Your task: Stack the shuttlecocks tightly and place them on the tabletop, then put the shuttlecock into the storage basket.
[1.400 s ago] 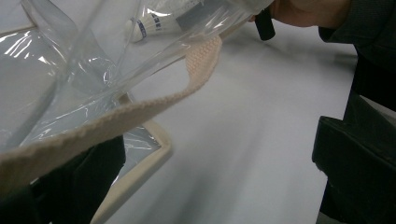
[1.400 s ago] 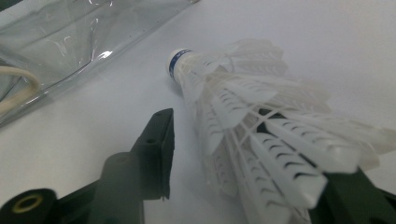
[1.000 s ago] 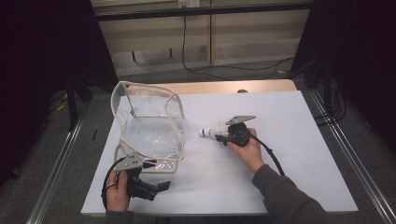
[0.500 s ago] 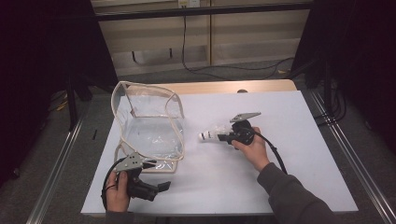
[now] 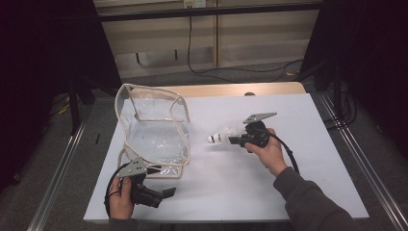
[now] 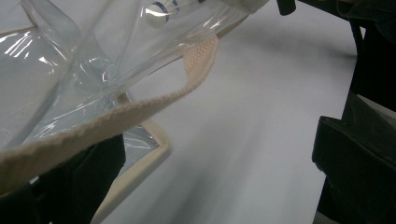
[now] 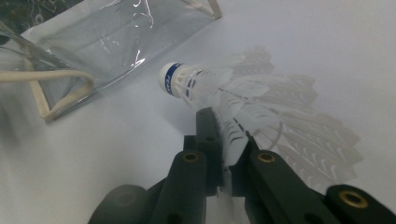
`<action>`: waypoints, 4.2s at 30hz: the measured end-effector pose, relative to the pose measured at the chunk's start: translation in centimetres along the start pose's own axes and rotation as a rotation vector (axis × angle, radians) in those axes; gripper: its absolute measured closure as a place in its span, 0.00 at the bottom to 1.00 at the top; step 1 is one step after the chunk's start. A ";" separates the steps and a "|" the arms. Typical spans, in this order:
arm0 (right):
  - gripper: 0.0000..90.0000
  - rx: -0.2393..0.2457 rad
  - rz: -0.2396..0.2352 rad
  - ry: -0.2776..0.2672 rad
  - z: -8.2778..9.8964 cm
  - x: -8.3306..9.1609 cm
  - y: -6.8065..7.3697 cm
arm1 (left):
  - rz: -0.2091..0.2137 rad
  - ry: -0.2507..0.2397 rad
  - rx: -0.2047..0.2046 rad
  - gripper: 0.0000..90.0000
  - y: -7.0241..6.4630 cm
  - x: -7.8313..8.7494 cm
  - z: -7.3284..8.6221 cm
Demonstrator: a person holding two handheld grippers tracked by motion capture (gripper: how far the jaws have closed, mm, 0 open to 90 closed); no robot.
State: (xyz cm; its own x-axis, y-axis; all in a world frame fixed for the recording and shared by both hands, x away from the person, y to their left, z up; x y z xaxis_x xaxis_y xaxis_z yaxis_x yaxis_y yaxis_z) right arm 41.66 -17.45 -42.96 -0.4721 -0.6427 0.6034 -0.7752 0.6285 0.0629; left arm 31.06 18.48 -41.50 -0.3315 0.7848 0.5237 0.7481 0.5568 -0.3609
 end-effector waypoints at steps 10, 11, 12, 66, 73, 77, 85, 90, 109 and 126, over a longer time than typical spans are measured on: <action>0.97 0.014 -0.022 0.007 -0.6 1.5 0.3 | 0.000 -0.002 -0.002 0.03 -0.1 0.0 -0.1; 0.97 0.015 -0.024 0.009 -0.7 1.5 0.3 | -0.001 0.001 -0.003 0.03 -0.1 0.0 -0.1; 0.97 0.017 -0.027 0.011 -0.8 1.6 0.3 | 0.001 -0.001 -0.001 0.03 -0.1 0.0 -0.1; 0.98 0.043 -0.108 -0.036 -7.0 5.3 1.5 | 0.011 -0.010 0.002 0.03 -0.1 -0.1 -0.3; 0.98 0.057 -0.109 -0.037 -8.2 5.9 1.9 | 0.013 -0.011 0.001 0.03 -0.2 -0.1 -0.4; 0.98 0.068 -0.107 -0.042 -9.0 6.3 2.1 | 0.008 -0.008 -0.001 0.03 -0.2 -0.1 -0.4; 0.98 0.073 -0.100 -0.045 -10.1 6.6 2.2 | 0.013 -0.010 -0.001 0.03 -0.2 -0.1 -0.4; 0.98 0.077 -0.100 -0.052 -10.9 6.5 2.3 | 0.016 -0.015 0.000 0.03 -0.2 -0.1 -0.4; 0.98 0.102 -0.109 -0.053 -13.7 5.7 3.4 | 0.021 -0.027 0.004 0.03 0.0 -0.1 -0.6; 0.98 0.125 -0.113 -0.048 -15.8 4.9 4.8 | 0.017 -0.020 0.003 0.03 0.0 -0.1 -0.6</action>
State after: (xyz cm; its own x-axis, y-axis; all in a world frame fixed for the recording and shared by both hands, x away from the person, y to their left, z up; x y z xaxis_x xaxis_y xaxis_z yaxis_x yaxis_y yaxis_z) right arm 42.30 -10.67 -27.16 -0.3962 -0.7281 0.5594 -0.8693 0.4936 0.0268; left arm 31.39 18.21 -41.11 -0.3304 0.7991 0.5022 0.7519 0.5445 -0.3716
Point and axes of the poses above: each handheld gripper's, and its own axes: x roughly backward along the jaws, z roughly out of its underside, y roughly to its left, the point moved 2 cm from there along -x, roughly forward along the jaws, and after that the axes turned 12 degrees about x, right-handed, at the moved point
